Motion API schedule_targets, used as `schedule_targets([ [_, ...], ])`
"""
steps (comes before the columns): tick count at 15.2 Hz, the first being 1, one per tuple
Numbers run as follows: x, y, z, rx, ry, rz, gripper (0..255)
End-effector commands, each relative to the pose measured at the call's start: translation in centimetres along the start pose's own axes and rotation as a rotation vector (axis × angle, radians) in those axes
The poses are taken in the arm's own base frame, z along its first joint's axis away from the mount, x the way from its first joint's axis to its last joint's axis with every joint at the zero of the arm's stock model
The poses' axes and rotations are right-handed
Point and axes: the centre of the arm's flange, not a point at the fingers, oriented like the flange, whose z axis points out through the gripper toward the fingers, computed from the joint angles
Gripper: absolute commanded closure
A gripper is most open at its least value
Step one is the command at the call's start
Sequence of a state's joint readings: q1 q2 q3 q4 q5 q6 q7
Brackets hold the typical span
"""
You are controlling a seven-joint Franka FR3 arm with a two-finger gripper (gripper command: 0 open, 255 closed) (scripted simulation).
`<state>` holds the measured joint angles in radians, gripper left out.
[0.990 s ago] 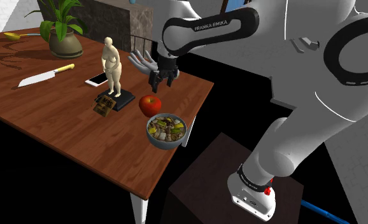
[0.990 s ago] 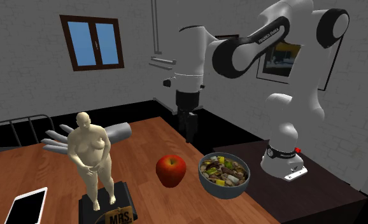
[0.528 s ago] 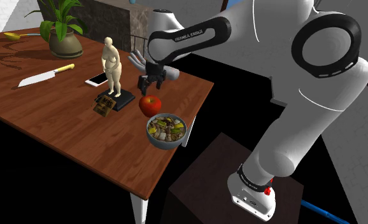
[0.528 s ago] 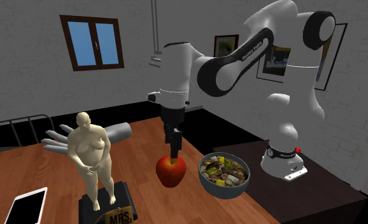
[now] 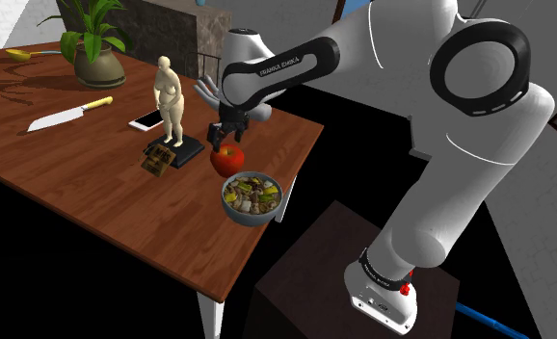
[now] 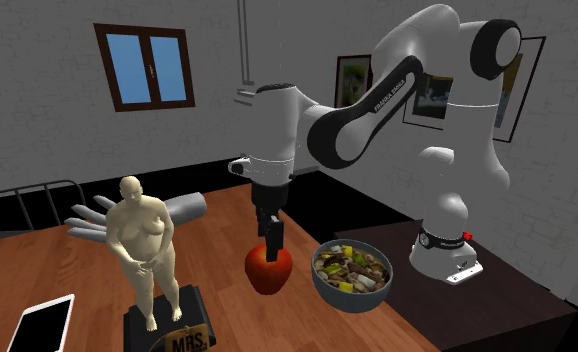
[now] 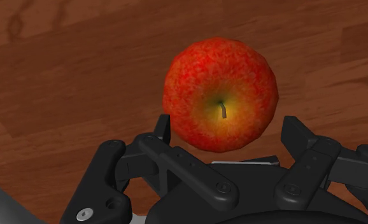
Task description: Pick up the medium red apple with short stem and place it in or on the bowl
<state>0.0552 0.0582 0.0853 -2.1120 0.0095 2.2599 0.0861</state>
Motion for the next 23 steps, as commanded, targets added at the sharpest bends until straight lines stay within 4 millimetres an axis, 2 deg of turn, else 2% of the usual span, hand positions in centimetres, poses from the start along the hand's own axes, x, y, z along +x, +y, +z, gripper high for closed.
schedule_targets([
  [1, 0.0, 0.0, 0.0, 0.000, 0.000, 0.000, 0],
  [4, 0.0, 0.0, 0.0, 0.000, 0.000, 0.000, 0],
  [5, 0.0, 0.0, 0.0, 0.000, 0.000, 0.000, 255],
  [14, 0.0, 0.0, 0.0, 0.000, 0.000, 0.000, 255],
  [23, 0.4, -0.1, -4.7, 0.000, 0.000, 0.000, 255],
])
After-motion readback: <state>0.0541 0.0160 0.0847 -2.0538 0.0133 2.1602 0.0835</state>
